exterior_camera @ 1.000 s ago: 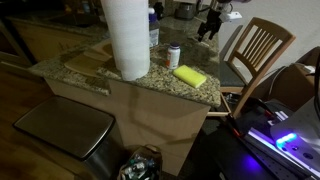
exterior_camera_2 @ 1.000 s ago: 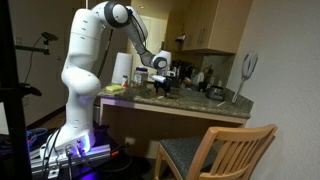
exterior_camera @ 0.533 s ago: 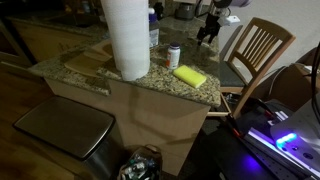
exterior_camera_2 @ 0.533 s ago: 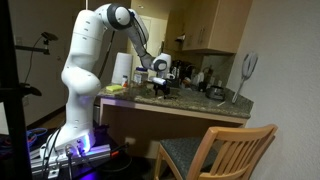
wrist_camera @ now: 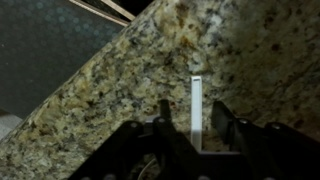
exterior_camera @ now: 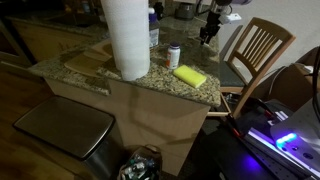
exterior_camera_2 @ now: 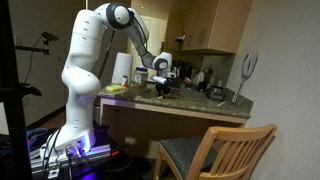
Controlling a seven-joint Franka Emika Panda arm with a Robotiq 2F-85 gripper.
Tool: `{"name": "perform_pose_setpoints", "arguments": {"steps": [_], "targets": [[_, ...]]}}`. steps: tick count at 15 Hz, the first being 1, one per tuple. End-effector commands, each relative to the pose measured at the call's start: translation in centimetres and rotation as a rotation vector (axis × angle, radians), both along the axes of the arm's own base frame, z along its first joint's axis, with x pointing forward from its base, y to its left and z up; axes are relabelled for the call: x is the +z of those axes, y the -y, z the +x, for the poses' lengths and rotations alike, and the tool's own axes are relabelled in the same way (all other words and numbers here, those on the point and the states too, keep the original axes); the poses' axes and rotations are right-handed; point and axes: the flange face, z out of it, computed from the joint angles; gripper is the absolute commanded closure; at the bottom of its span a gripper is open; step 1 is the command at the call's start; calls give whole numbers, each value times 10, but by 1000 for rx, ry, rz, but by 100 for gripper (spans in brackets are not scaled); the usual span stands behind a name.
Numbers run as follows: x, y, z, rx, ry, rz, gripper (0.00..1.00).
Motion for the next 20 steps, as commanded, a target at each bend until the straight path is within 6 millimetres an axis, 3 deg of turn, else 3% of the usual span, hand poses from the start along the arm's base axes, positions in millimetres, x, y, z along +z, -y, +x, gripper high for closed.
{"name": "perform_pose_setpoints", "arguments": {"steps": [1, 3, 4, 10, 17, 20], "targets": [[-3, -3, 0, 2, -23, -7, 84], [-3, -2, 0, 10, -23, -16, 98], [-3, -2, 0, 17, -23, -21, 99], [-4, -5, 3, 33, 11, -5, 97], [-5, -17, 19, 100, 224, 59, 97], [-7, -25, 20, 175, 236, 116, 97]]}}
